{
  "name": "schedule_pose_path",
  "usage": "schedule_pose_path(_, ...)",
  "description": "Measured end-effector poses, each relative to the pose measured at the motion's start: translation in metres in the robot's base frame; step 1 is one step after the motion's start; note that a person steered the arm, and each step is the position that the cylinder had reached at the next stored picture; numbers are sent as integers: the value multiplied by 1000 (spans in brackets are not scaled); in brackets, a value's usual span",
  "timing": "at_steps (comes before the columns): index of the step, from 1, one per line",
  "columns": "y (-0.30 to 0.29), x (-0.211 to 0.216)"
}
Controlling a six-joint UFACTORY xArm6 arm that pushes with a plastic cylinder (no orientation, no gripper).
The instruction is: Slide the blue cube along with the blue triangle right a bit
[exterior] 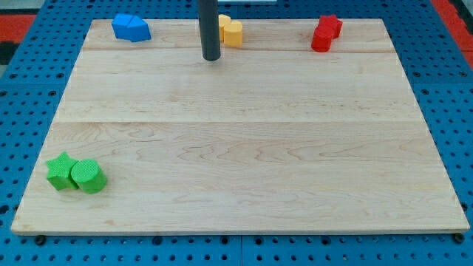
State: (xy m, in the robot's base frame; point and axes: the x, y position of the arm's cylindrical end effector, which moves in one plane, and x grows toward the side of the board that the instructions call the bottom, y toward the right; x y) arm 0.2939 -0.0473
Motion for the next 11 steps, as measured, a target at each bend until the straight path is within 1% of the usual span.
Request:
schedule_pose_path(2,-13,0)
schedule_pose_path(3,-30,4)
schedule_pose_path(5,-162,14)
schedule_pose_path(6,-205,-14)
schedule_pose_path(7,-255,-24)
schedule_pose_path(10,-258,-22)
schedule_pose_path(11,-258,-31)
